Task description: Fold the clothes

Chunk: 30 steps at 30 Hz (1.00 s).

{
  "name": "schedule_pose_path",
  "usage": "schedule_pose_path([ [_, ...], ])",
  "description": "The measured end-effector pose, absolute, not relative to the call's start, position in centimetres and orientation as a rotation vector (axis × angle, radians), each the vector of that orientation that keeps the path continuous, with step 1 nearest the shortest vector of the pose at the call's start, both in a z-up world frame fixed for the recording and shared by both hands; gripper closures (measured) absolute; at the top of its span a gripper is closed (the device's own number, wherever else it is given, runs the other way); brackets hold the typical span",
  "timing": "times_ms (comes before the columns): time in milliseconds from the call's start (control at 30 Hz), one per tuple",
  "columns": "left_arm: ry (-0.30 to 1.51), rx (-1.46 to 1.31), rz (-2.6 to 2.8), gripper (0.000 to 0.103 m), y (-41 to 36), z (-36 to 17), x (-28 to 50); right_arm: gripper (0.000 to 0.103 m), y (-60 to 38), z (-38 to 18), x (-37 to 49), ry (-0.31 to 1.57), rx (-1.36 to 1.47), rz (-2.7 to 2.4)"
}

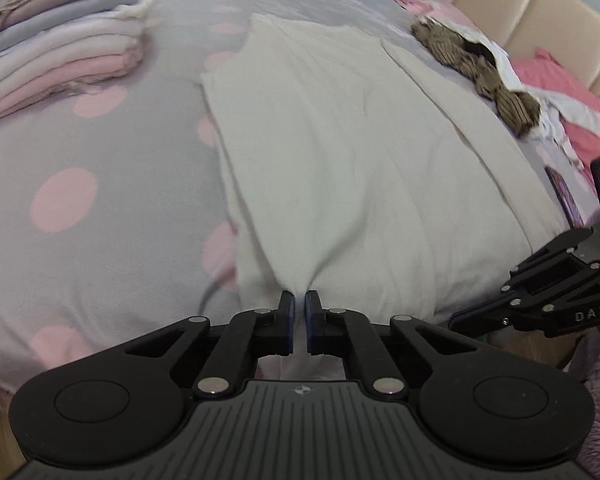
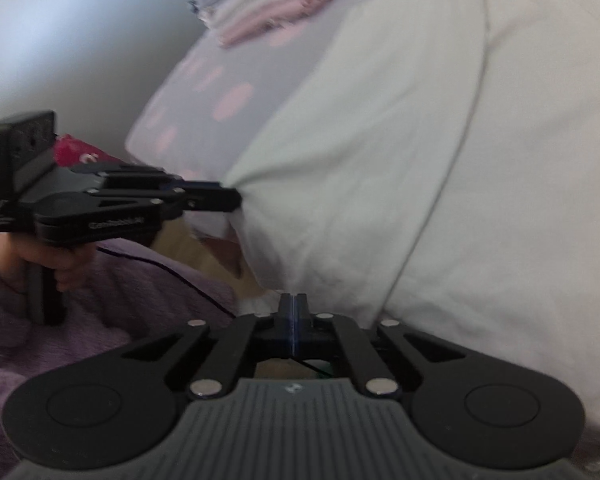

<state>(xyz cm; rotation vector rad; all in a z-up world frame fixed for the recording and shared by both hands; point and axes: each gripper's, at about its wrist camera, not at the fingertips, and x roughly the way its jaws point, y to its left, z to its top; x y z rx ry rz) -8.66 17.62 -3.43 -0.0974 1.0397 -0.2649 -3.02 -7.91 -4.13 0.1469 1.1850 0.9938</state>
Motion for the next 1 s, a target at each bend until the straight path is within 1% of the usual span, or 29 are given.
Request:
schedule_pose_path([
  [100,1.035,-0.137,-0.241,0.1,18.6,-2.6,-8.9,0.103,-7.5,-4.1,-2.9,1.185,0.138,0.994],
  [133,1.054,-0.162,-0.242,0.1,18.8,-3.2,-8.6,0.103,-7.4,-4.5,-2.7,1.199,0.119,0.97],
  [200,1.095,-0.172,-0.247,0.1,18.8,-4.3,-7.9,0.098,-7.3,-5.5,-2.3,1.23,0.102,0.917],
  [267,1.123,-0.164,-0.247,0.1,18.6,-5.1,-7.4,0.096,-7.2,-6.3,-1.9,1.252,0.088,0.866],
  [333,1.135,-0.172,-0.24,0.099,18.6,-5.4,-7.3,0.085,-7.1,-6.5,-1.6,1.239,0.07,0.84],
  [367,1.139,-0.178,-0.239,0.099,18.7,-5.4,-7.3,0.074,-7.1,-6.7,-1.6,1.237,0.075,0.839],
  [400,1.144,-0.188,-0.242,0.097,18.8,-5.5,-7.3,0.067,-7.0,-6.8,-1.5,1.235,0.081,0.838],
  [433,1.15,-0.194,-0.245,0.092,18.9,-5.6,-7.3,0.067,-6.9,-7.0,-1.4,1.235,0.086,0.839],
  [467,1.155,-0.19,-0.245,0.09,18.9,-5.7,-7.3,0.067,-6.7,-7.3,-1.4,1.238,0.09,0.843],
  [633,1.182,-0.173,-0.247,0.09,18.7,-6.4,-7.5,0.068,-5.9,-8.6,-1.1,1.243,0.128,0.862],
  [667,1.18,-0.176,-0.25,0.091,18.8,-6.4,-7.5,0.074,-5.9,-8.7,-1.0,1.247,0.143,0.863],
  [700,1.178,-0.179,-0.253,0.091,18.8,-6.3,-7.6,0.098,-6.0,-8.7,-1.0,1.253,0.16,0.863],
  [733,1.176,-0.183,-0.256,0.094,18.8,-6.2,-7.6,0.102,-6.2,-8.7,-0.9,1.258,0.182,0.865],
  [767,1.174,-0.186,-0.259,0.097,18.9,-6.1,-7.7,0.102,-6.5,-8.5,-0.8,1.262,0.212,0.869],
  [833,1.172,-0.193,-0.27,0.098,18.9,-6.1,-7.8,0.103,-7.0,-7.7,-0.9,1.261,0.246,0.879],
  [1000,1.202,-0.179,-0.285,0.098,18.6,-6.5,-7.4,0.103,-8.0,-5.8,-1.4,1.25,0.197,0.839],
])
